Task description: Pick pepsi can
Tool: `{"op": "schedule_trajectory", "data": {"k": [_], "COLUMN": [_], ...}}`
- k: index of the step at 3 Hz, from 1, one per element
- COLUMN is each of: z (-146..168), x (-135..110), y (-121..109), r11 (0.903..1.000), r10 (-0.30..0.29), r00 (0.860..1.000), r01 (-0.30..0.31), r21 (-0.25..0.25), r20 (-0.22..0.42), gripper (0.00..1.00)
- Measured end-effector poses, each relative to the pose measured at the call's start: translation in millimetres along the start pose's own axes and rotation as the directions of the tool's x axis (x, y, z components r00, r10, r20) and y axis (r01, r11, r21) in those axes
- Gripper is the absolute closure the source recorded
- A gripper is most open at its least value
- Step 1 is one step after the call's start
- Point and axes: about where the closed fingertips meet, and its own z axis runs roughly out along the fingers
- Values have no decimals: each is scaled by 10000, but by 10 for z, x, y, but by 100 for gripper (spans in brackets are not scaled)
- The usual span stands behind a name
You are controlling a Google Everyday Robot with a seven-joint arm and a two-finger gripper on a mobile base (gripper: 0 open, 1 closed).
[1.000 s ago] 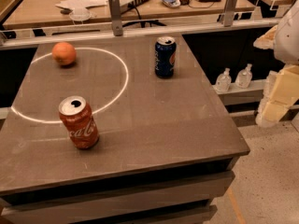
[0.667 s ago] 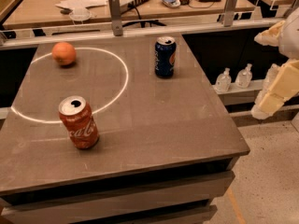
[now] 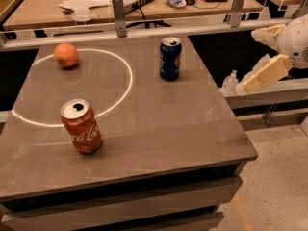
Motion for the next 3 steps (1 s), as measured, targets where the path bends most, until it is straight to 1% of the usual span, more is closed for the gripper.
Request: {"op": "schedule_trajectory", "data": {"k": [1,2,3], "z": [108,286,660], "x": [-53,7,-33], "y": [-54,-27,-194], "r11": [9995,9972,9897], "r10": [304,752,1336], "r00": [9976,9902,9606], "r01": [-297,-751,-1422], "r21": [-121,-49,182], "r20": [628,1179,2439], "gripper": [0,0,0]}}
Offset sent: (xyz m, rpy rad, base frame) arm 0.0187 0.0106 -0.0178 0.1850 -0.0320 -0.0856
